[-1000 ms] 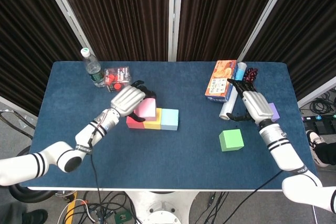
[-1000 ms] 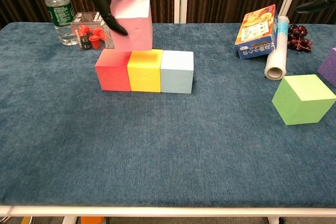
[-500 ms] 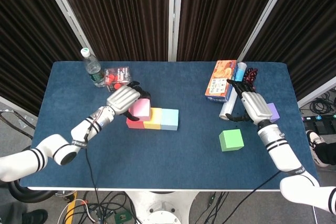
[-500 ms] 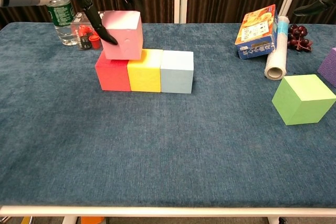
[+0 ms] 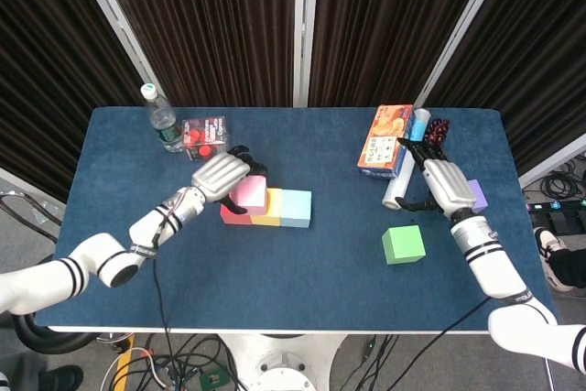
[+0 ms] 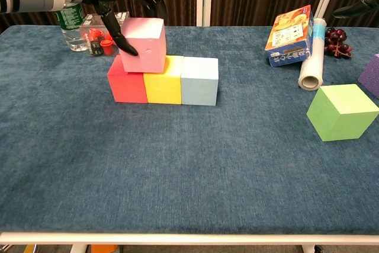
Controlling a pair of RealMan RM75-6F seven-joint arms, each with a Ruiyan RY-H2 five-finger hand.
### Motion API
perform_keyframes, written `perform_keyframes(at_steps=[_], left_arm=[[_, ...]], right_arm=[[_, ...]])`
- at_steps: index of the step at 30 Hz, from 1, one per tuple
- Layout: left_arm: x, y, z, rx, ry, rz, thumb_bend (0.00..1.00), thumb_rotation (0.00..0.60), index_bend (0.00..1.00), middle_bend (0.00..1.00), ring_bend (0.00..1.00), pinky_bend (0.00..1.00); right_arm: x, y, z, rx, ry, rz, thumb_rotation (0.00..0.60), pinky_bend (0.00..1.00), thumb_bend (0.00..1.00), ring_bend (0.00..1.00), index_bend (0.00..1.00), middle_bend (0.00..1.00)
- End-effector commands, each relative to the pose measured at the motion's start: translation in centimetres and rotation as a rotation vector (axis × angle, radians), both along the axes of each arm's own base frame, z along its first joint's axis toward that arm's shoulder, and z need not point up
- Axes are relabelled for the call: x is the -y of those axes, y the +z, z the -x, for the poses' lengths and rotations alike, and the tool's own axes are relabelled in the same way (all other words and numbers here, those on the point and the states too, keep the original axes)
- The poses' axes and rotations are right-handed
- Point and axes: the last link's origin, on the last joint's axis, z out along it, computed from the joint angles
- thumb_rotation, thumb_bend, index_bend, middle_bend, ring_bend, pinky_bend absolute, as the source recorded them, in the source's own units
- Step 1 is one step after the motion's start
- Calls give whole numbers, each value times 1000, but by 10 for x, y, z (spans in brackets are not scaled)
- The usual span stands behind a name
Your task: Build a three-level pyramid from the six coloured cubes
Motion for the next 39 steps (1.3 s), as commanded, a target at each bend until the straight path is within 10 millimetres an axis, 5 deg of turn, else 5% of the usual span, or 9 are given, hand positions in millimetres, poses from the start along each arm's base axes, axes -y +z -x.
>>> perform_keyframes(at_steps=[1,39], left_arm=[[0,-1,0,-10,1,1,104,600,356,392,259,114],[0,-5,1,-44,41,-1,88,600,298,349,259,114]], right_arm=[[0,0,1,1,-1,-3,600,0,171,0,0,74],[1,-1,4,3,-2,-6,600,0,172,0,0,74]])
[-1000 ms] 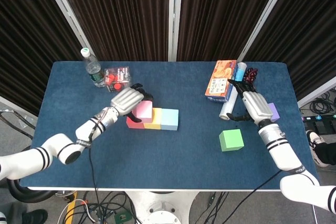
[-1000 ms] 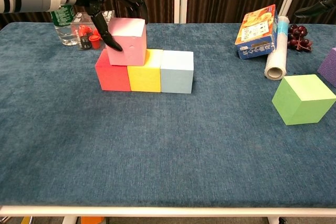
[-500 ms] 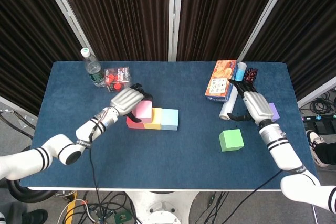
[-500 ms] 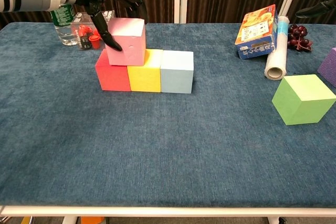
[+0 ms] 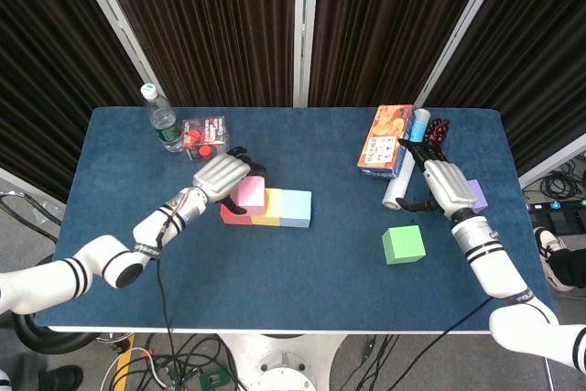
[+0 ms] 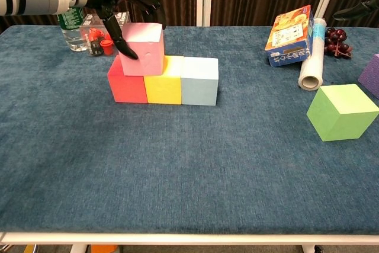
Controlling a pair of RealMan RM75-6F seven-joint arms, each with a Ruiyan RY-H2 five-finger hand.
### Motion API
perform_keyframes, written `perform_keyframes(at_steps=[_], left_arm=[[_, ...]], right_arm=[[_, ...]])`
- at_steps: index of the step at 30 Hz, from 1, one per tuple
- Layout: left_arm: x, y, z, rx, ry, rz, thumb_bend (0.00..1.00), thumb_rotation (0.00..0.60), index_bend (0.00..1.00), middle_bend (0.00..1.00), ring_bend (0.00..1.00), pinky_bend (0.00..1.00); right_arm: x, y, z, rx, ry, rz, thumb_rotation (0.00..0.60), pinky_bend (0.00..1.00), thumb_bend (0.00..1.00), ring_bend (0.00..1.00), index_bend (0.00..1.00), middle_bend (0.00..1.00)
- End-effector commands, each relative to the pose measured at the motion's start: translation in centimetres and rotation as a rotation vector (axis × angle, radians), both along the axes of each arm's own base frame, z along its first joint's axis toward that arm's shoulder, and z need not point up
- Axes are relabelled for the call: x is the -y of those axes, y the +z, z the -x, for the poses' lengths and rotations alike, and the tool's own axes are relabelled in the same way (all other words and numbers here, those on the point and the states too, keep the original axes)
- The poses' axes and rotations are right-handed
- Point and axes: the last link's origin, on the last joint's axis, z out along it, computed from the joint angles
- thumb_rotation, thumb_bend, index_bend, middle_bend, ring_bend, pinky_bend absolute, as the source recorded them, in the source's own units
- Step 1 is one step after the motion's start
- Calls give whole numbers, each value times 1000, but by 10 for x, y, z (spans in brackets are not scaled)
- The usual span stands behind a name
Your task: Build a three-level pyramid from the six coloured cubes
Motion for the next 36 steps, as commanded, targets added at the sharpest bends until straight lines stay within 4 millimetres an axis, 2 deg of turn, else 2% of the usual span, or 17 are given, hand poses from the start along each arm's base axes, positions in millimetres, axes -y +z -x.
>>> perform_keyframes(at_steps=[1,16,19,24,30,36], left_arm=[[0,0,1,-4,1,-1,85,600,286,344,258,114],[3,-1,2,-10,4,-6,60,600,165,284,227,114],[6,0,1,5,7,-6,53,600,107,236,191,108],[13,7,1,51,6,-14,48,600,73,164,145,106],[25,34,16,142,35,-60,45,600,68,151,133,106],[39,71,53,158,94,-194,41,600,69,151,132,106]], right_arm=[[0,0,0,-1,0,1,600,0,173,0,0,74],[0,1,2,5,-3,7,600,0,190,0,0,69],[-2,3,3,7,-5,12,600,0,191,0,0,67],[-10,7,8,27,-12,22,600,0,192,0,0,67],[-31,11,25,15,-23,11,600,0,192,0,0,67],[-61,6,42,24,-37,-61,600,0,171,0,0,83]])
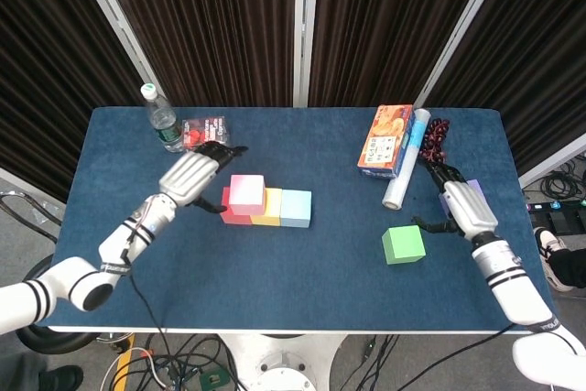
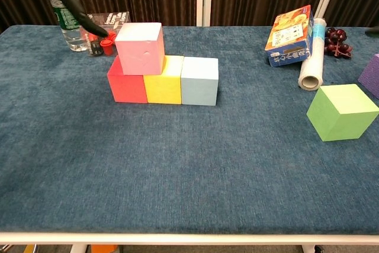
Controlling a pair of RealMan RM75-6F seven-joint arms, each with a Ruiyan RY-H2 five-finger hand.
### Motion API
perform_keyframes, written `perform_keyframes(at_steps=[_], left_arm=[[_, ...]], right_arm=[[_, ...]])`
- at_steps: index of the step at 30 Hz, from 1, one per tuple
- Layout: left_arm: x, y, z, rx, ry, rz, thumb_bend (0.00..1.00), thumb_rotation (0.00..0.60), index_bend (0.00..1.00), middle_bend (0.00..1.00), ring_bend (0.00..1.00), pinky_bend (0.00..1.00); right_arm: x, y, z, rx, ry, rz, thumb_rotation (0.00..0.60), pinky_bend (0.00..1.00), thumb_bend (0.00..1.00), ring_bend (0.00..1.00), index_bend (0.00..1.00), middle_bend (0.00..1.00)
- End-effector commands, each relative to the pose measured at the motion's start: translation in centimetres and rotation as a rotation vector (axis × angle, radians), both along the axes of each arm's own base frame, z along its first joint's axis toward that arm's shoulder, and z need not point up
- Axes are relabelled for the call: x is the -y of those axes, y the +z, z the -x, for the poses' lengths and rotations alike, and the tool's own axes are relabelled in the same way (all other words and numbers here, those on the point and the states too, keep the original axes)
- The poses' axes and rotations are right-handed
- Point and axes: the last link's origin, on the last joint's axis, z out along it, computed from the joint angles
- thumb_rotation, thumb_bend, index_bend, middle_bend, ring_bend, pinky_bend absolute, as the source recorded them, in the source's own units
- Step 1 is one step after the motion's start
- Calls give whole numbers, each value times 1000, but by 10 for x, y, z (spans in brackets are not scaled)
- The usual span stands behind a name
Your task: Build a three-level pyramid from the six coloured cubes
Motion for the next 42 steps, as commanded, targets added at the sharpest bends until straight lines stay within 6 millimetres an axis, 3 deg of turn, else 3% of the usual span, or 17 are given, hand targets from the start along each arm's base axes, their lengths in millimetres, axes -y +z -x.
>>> perform_keyframes(at_steps=[1,6,10,23,31,36,39,42], left_arm=[[12,23,28,-2,58,-89,41,600,69,151,132,106],[30,33,57,7,143,-133,34,600,71,151,132,106],[42,37,68,20,176,-127,32,600,71,151,132,106],[55,41,71,49,186,-114,30,600,71,151,132,107],[57,41,73,67,201,-110,29,600,71,151,132,107],[59,41,76,80,211,-112,29,600,71,151,132,107],[59,43,80,92,223,-117,25,600,71,151,132,107],[61,46,83,96,231,-128,22,600,71,151,132,107]], right_arm=[[-23,-6,13,-5,0,-53,600,0,154,0,0,87],[-37,-21,29,-58,11,-97,600,0,9,0,0,97],[-39,-31,39,-113,22,-117,600,0,0,0,0,97],[-32,-63,52,-287,123,-153,600,0,1,0,0,125],[-26,-80,54,-294,153,-152,600,0,80,0,0,233],[-23,-78,54,-265,142,-116,600,0,208,14,0,326],[-19,-69,44,-228,154,-78,600,0,276,44,0,373],[-11,-60,25,-163,161,-50,600,0,282,45,0,376]])
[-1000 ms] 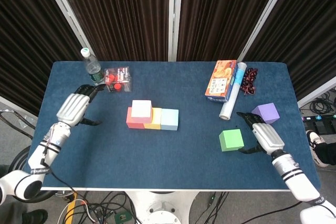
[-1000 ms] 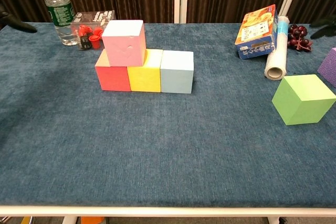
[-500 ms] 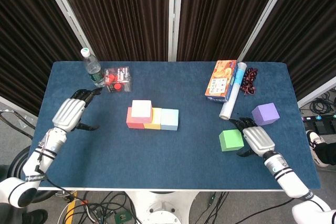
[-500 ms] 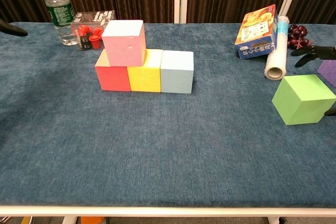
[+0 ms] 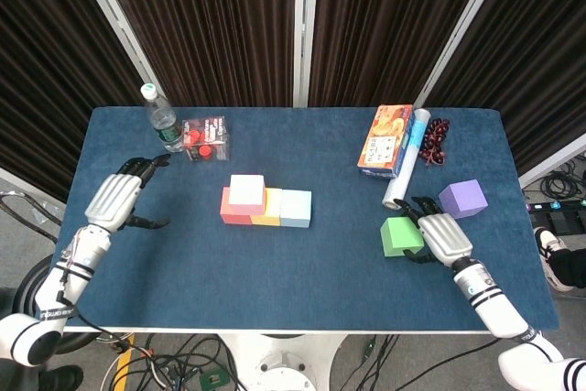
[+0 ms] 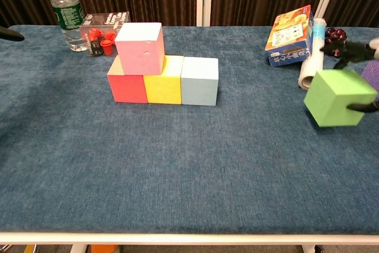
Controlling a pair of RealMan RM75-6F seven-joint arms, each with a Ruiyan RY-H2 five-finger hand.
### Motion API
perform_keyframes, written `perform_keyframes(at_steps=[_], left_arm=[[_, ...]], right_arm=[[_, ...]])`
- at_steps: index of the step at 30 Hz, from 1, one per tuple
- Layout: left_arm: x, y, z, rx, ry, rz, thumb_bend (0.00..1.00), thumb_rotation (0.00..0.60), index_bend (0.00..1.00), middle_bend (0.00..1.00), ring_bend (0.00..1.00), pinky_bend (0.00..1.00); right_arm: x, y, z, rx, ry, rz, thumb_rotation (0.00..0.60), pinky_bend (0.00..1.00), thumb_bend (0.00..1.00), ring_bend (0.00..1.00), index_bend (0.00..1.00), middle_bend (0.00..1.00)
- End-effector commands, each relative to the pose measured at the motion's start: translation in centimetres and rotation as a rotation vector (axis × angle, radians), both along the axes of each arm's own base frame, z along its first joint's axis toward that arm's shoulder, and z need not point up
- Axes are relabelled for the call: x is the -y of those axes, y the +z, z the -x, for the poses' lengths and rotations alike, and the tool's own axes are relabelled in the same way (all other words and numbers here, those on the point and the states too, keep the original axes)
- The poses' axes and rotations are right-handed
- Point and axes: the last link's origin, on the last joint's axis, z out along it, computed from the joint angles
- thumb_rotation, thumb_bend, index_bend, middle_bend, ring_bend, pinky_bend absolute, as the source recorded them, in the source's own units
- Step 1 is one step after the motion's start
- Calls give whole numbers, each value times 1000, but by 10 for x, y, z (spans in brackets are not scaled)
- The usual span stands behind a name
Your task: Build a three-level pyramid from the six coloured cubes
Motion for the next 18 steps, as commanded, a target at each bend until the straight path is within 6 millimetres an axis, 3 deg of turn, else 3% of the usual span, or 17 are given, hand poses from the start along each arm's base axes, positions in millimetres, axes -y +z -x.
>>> perform_keyframes(at_steps=[1,9,18], left_arm=[[2,3,3,1,7,-9,22,600,71,151,132,107],[10,4,6,-20,-11,-33,21,600,71,151,132,107],[16,4,14,-12,-1,-37,21,600,72,151,132,107]], right_arm=[[13,12,-27,93,0,27,600,0,282,45,0,377],[48,19,-101,159,12,6,600,0,281,45,0,375],[74,-8,-170,154,27,-57,600,0,281,45,0,372]])
